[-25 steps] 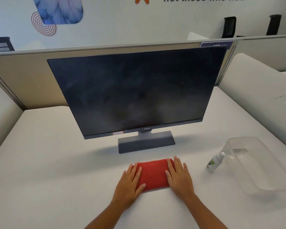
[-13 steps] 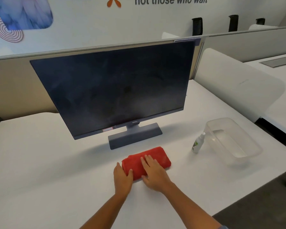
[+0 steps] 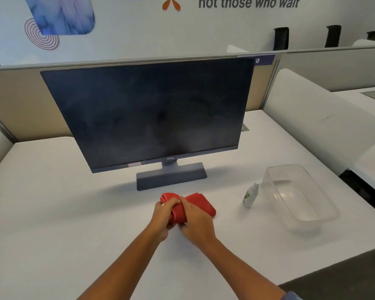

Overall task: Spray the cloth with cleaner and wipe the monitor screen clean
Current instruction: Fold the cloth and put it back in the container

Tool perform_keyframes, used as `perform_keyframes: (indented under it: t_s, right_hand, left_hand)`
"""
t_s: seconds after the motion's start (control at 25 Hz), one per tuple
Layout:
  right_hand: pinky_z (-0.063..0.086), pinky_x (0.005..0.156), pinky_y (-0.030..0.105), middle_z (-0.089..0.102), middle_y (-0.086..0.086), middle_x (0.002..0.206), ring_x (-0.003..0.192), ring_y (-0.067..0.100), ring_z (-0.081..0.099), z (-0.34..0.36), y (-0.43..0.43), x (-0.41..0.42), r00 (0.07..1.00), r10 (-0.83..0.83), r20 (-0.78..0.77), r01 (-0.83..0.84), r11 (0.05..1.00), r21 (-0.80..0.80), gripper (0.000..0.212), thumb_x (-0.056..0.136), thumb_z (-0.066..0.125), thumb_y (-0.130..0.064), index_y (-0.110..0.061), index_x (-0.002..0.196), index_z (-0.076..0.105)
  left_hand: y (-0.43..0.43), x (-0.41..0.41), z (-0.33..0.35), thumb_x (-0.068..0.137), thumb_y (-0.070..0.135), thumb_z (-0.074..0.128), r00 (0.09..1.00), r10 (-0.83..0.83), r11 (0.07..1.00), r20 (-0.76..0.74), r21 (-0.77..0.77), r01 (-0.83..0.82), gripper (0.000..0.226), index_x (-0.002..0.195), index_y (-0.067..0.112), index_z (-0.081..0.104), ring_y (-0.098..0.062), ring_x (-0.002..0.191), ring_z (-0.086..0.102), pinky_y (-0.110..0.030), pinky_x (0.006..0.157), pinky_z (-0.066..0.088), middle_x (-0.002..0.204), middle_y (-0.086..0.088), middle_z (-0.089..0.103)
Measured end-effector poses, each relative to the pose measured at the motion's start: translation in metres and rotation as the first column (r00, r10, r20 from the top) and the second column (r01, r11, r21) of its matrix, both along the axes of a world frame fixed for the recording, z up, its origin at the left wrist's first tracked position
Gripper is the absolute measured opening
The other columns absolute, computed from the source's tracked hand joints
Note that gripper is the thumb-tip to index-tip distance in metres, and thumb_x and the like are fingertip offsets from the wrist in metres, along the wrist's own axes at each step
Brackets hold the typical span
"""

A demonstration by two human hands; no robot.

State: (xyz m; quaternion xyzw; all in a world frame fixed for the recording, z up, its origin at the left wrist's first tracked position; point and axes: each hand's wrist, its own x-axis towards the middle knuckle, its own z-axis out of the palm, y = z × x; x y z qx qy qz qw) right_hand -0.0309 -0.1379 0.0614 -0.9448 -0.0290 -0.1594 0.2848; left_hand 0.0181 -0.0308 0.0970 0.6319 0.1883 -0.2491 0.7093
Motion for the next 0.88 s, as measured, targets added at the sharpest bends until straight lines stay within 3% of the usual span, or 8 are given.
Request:
perform_keyframes:
  t_s: [0.08,0.28,0.44,0.6,0.68,0.76,0.88]
  right_hand:
    - [0.06,0.073,0.036,0.073,0.011,0.096,0.08,0.025,0.07,0.023,-0.017,0.004,0.99,-0.043,0.134,0.035,0.998,0.06,0.05,0.079,0.074,-0.015,-0.006,0.126,0.058]
    - [0.056,0.077,0.031,0.071,0.007,0.105,0.087,0.022,0.067,0.082,-0.076,0.013,0.969,-0.163,0.186,0.114,0.961,0.251,0.048,0.086,0.065,-0.02,-0.014,0.132,0.054]
    - [0.046,0.075,0.018,0.071,0.009,0.104,0.089,0.016,0.064,0.125,-0.155,0.007,0.882,-0.394,0.257,0.21,0.819,0.534,0.035,0.085,0.065,-0.008,-0.01,0.12,0.062]
    - [0.042,0.076,0.017,0.07,0.008,0.102,0.09,0.014,0.061,0.148,-0.253,-0.022,0.721,-0.648,0.247,0.375,0.664,0.648,0.029,0.085,0.067,-0.016,-0.008,0.113,0.065]
    - [0.04,0.077,0.011,0.069,0.006,0.106,0.096,0.019,0.063,0.149,-0.293,-0.044,0.647,-0.719,0.256,0.446,0.628,0.637,0.032,0.087,0.065,-0.019,-0.009,0.117,0.063]
    - [0.043,0.078,0.014,0.069,0.008,0.108,0.098,0.022,0.064,0.142,-0.312,-0.062,0.603,-0.738,0.303,0.531,0.655,0.538,0.034,0.087,0.065,-0.016,-0.011,0.12,0.061]
    - [0.052,0.081,0.034,0.067,0.011,0.108,0.098,0.026,0.062,0.105,-0.306,-0.073,0.684,-0.649,0.334,0.631,0.755,0.177,0.042,0.08,0.069,-0.004,-0.009,0.121,0.061]
  left_hand:
    - [-0.028,-0.001,0.022,0.084,0.028,0.064,0.996,0.05,0.998,0.074,-0.042,-0.047,0.052,0.129,0.019,0.04,-0.024,0.094,0.058,-0.03,0.063,0.052,0.114,-0.011,0.057]
    - [-0.089,0.004,0.073,0.089,0.045,0.054,0.935,0.022,0.997,0.355,-0.074,0.005,0.047,0.129,0.028,0.037,-0.018,0.098,0.059,-0.029,0.07,0.052,0.11,0.001,0.058]
    - [-0.118,0.006,0.072,0.096,0.044,0.038,0.867,-0.062,0.998,0.494,0.054,0.041,0.05,0.141,0.027,0.025,-0.014,0.094,0.059,-0.028,0.077,0.048,0.111,0.002,0.057]
    - [-0.12,0.002,0.026,0.097,0.033,0.043,0.876,-0.075,0.971,0.476,0.233,-0.044,0.052,0.143,0.017,0.026,-0.026,0.119,0.05,-0.043,0.102,0.041,0.129,-0.006,0.048]
    - [-0.123,-0.005,-0.001,0.097,0.029,0.045,0.885,-0.126,0.946,0.449,0.323,-0.029,0.05,0.142,0.014,0.03,-0.028,0.122,0.046,-0.042,0.102,0.038,0.136,-0.011,0.045]
    - [-0.128,-0.013,-0.024,0.096,0.028,0.046,0.864,-0.234,0.898,0.446,0.44,0.017,0.048,0.139,0.012,0.034,-0.03,0.125,0.043,-0.042,0.103,0.037,0.141,-0.014,0.041]
    - [-0.128,-0.024,-0.058,0.096,0.031,0.046,0.77,-0.498,0.695,0.399,0.714,0.08,0.047,0.137,0.01,0.038,-0.03,0.133,0.036,-0.046,0.113,0.026,0.145,-0.015,0.038]
